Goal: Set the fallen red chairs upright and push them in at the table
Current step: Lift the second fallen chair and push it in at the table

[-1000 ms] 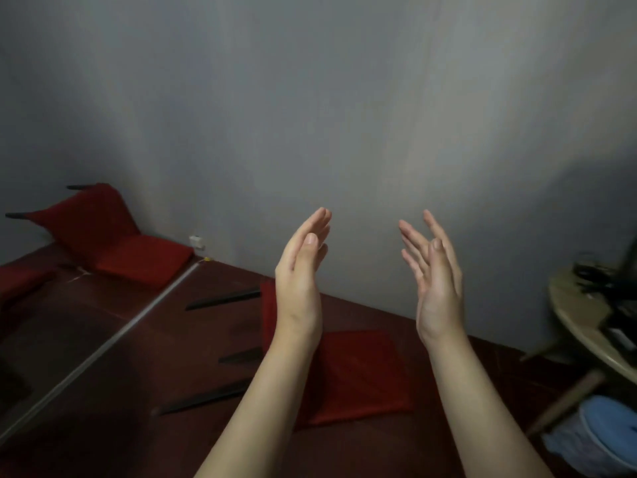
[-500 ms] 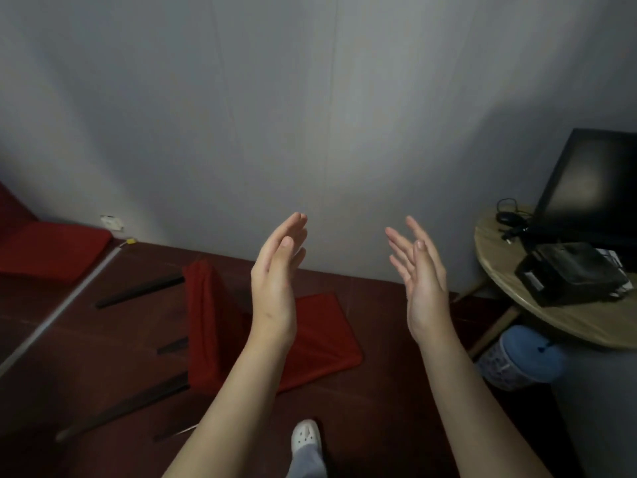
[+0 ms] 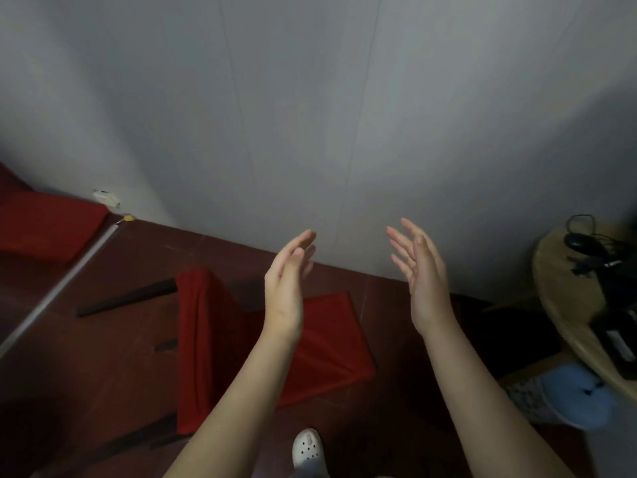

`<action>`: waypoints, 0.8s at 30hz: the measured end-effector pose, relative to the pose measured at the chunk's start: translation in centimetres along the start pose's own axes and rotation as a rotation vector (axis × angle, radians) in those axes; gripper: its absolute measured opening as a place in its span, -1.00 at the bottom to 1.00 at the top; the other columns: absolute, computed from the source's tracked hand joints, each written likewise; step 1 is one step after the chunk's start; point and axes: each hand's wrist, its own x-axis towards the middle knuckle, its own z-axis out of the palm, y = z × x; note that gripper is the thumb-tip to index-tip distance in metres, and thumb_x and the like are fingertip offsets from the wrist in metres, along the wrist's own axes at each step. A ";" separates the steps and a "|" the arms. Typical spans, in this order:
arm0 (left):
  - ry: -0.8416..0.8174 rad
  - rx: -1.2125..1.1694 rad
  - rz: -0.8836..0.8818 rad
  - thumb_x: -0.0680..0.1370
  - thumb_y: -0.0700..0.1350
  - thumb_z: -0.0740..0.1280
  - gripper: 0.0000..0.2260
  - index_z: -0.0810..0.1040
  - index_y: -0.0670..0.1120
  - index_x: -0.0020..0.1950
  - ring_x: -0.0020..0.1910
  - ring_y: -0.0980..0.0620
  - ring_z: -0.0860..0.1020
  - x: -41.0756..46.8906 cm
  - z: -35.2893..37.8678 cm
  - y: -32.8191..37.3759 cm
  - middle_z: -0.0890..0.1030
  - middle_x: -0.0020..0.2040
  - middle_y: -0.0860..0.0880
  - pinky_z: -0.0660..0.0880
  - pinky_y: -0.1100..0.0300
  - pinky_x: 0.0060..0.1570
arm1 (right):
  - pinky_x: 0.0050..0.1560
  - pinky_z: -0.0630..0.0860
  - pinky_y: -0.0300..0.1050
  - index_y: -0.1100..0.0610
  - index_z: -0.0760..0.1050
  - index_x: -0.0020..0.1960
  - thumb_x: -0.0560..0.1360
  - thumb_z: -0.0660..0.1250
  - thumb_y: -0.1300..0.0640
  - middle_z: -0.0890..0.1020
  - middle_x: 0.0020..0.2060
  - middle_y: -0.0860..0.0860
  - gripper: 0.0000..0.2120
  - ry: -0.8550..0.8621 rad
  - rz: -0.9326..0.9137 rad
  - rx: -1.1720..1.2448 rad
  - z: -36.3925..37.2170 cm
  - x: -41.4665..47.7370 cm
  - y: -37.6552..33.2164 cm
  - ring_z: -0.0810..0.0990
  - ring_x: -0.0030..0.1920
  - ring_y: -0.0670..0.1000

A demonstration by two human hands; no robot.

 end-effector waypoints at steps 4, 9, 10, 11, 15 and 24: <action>0.072 -0.005 -0.008 0.58 -0.11 0.20 -0.75 0.58 0.01 0.19 0.22 0.05 0.57 2.9 -1.1 0.0 0.62 0.21 0.01 0.45 0.06 0.27 | 0.26 0.42 -0.19 -0.03 0.43 0.26 0.68 0.00 0.04 0.58 0.22 0.05 -0.72 -0.001 0.062 -0.005 1.2 2.9 1.7 0.53 0.25 -0.13; 0.229 0.001 -0.036 0.64 -0.23 0.14 -0.72 0.55 0.00 0.24 0.22 0.06 0.56 4.8 -2.7 -1.1 0.59 0.25 -0.02 0.44 0.06 0.30 | 0.16 0.44 -0.24 -0.04 0.46 0.20 0.69 0.02 0.03 0.59 0.19 0.04 -0.74 -0.095 0.147 -0.052 3.3 6.4 4.9 0.54 0.21 -0.15; 0.272 0.006 -0.039 0.64 -0.24 0.14 -0.72 0.54 -0.01 0.24 0.23 0.05 0.56 4.9 -2.9 -1.4 0.59 0.25 -0.03 0.44 0.05 0.30 | 0.14 0.45 -0.25 -0.04 0.47 0.18 0.69 0.02 0.03 0.60 0.17 0.02 -0.74 -0.119 0.168 -0.060 3.6 7.1 5.7 0.55 0.19 -0.17; 0.317 0.020 -0.029 0.64 -0.26 0.14 -0.71 0.55 -0.02 0.24 0.23 0.04 0.56 5.0 -3.1 -1.8 0.59 0.24 -0.04 0.44 0.04 0.31 | 0.14 0.45 -0.24 -0.05 0.47 0.17 0.69 0.02 0.03 0.60 0.15 -0.01 -0.74 -0.134 0.183 -0.068 3.8 7.7 6.4 0.55 0.18 -0.18; 0.485 0.093 0.032 0.63 -0.30 0.16 -0.72 0.55 -0.15 0.27 0.24 0.04 0.55 5.8 -3.4 -3.8 0.60 0.23 -0.05 0.42 -0.03 0.32 | 0.15 0.45 -0.18 -0.01 0.45 0.20 0.69 0.04 0.06 0.60 0.11 0.00 -0.77 -0.184 0.228 -0.114 3.5 11.3 9.0 0.55 0.20 -0.06; 0.657 0.428 0.023 0.55 -0.11 0.25 -0.69 0.55 -0.04 0.29 0.31 0.17 0.47 8.7 1.9 -12.2 0.57 0.28 0.06 0.37 0.04 0.38 | 0.30 0.41 -0.14 0.05 0.40 0.31 0.66 0.14 0.09 0.56 0.20 0.04 -0.76 -0.421 0.278 -0.291 -2.1 22.1 15.7 0.53 0.17 -0.19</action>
